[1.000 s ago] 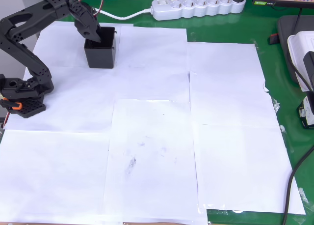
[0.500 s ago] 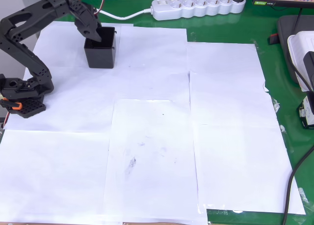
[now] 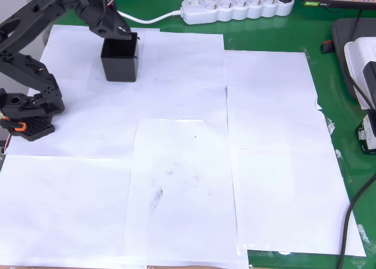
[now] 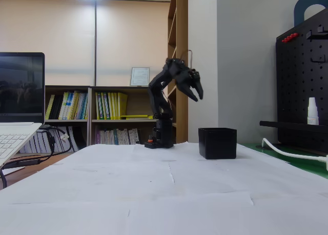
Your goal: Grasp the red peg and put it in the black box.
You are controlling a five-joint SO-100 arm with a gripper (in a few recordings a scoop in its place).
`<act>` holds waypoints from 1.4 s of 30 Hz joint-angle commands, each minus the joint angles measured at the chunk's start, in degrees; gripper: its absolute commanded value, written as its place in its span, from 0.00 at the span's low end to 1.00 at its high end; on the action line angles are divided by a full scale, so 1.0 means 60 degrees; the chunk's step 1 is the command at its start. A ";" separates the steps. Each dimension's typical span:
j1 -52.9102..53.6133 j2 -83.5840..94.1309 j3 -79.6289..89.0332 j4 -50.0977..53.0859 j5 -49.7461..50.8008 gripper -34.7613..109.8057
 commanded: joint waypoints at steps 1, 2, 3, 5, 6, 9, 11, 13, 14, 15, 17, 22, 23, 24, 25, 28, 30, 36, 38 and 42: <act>0.1099 -0.1523 -0.1450 -0.1055 -0.0850 0.24; 0.1494 -0.2007 -0.2490 -0.1655 -0.1113 0.24; 0.1875 -0.2461 -0.3516 -0.2153 -0.1377 0.24; 0.2534 -0.3135 -0.5288 -0.2695 -0.1846 0.24; 0.2754 -0.3530 -0.6152 -0.3003 -0.2007 0.24; 0.3135 -0.4482 -0.8013 -0.3164 -0.2168 0.24; 0.3179 -0.5229 -0.9272 -0.3164 -0.2168 0.24; 0.3179 -0.6167 -1.0459 -0.2930 -0.2241 0.24; 0.3179 -0.6694 -1.1001 -0.2681 -0.2329 0.24; 0.3179 -0.7104 -1.1367 -0.2388 -0.2358 0.24; 0.3105 -0.7485 -1.1689 -0.1729 -0.2329 0.24; 0.3003 -0.8364 -1.2290 -0.0249 -0.2520 0.24; 0.3062 -0.8467 -1.2480 -0.0190 -0.2534 0.24; 0.3105 -0.8525 -1.2656 -0.0190 -0.2563 0.24; 0.3164 -0.8555 -1.2700 -0.0073 -0.2637 0.24; 0.3062 -0.9023 -1.2700 0.0674 -0.2725 0.24; 0.3032 -0.9097 -1.2700 0.1362 -0.3223 0.24; 0.3237 -0.9097 -1.2700 0.2007 -0.3398 0.24; 0.3281 -0.9097 -1.2700 0.1992 -0.3325 0.24; 0.3296 -0.9097 -1.2700 0.2007 -0.3384 0.24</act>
